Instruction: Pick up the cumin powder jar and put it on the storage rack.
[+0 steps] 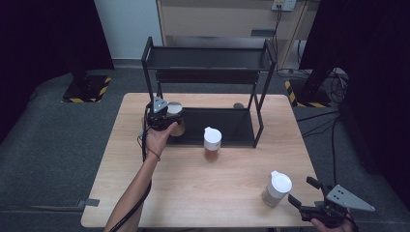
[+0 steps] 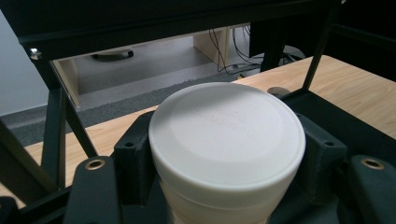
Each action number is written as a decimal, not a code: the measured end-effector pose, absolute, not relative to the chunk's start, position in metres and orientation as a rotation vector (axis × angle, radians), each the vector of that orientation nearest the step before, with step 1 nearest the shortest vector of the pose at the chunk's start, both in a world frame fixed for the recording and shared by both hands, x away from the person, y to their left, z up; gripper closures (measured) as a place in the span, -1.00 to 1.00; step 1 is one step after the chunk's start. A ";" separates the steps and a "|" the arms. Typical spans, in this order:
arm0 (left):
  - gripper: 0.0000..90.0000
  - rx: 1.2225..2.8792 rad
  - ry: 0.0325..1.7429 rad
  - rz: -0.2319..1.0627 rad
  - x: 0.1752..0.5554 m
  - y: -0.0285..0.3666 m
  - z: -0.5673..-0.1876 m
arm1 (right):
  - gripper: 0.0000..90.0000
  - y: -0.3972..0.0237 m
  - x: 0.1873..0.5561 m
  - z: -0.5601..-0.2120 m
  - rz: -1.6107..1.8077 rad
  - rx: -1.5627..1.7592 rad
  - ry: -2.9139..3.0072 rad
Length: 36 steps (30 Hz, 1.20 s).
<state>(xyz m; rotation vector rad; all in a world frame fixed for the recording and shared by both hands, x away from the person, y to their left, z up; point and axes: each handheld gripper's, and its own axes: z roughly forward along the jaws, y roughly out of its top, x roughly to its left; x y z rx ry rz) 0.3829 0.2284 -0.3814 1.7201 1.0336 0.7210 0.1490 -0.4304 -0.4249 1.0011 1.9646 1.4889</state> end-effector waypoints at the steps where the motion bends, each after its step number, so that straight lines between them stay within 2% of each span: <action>1: -0.27 1.722 1.038 0.720 0.384 0.228 -0.383 | -0.89 -0.430 0.149 -0.425 1.489 1.002 1.965; 36: -0.27 1.729 1.062 0.744 0.389 0.222 -0.408 | -0.89 -0.431 0.150 -0.425 1.491 1.015 1.965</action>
